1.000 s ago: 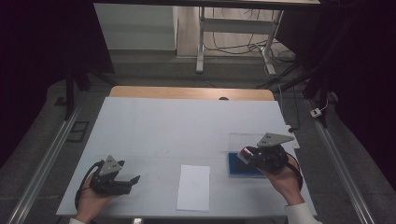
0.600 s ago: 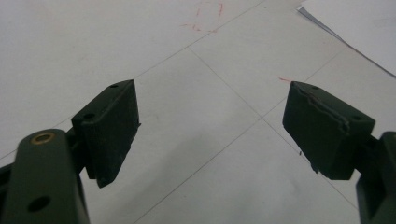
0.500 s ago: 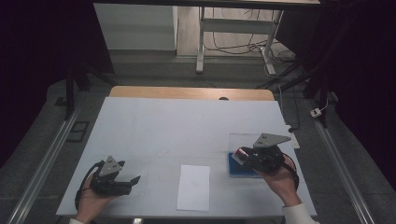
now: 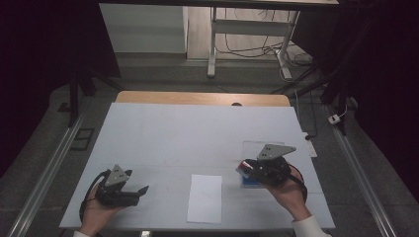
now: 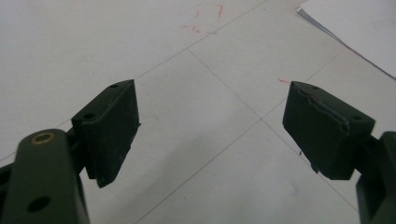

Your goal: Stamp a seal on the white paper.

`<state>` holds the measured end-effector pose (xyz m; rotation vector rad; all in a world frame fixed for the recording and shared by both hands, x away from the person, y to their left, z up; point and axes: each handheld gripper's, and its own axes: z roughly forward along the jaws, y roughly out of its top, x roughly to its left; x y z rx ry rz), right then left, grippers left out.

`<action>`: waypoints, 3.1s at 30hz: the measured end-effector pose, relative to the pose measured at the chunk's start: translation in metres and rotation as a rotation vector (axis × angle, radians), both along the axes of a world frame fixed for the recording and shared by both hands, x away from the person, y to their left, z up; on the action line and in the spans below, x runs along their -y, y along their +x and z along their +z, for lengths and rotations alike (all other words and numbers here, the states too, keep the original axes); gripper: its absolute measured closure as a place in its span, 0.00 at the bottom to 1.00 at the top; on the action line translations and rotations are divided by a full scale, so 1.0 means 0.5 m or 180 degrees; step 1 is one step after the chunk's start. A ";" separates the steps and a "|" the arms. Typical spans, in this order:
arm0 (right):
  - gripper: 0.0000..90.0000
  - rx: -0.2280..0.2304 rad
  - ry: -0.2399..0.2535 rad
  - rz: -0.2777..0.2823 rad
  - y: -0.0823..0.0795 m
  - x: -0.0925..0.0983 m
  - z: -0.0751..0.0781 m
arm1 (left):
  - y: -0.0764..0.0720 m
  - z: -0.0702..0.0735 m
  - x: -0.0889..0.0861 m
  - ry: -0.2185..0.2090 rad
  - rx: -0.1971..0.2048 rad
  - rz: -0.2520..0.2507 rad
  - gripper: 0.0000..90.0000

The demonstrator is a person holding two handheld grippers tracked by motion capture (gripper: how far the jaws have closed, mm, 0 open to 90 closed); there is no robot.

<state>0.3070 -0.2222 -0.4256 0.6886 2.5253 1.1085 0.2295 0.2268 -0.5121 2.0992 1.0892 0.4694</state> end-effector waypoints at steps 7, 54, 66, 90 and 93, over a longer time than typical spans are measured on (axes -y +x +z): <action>0.78 -0.0024 -0.0019 0.0050 -0.003 -0.015 -0.008 | 0.000 0.000 0.001 0.0006 -0.0002 -0.0003 0.21; 0.78 -0.0186 -0.0106 0.0805 -0.057 -0.174 -0.057 | 0.002 0.002 0.000 0.0015 0.0002 -0.0009 0.21; 0.78 -0.0219 -0.0187 0.0844 -0.058 -0.195 -0.071 | 0.002 0.001 0.002 0.0028 -0.0002 -0.0007 0.21; 0.78 -0.0239 -0.0438 0.0808 -0.051 -0.216 -0.119 | 0.001 0.001 0.001 0.0034 0.0004 -0.0012 0.21; 0.78 -0.0242 -0.0463 0.0806 -0.050 -0.216 -0.122 | 0.001 0.001 0.000 0.0035 0.0004 -0.0011 0.21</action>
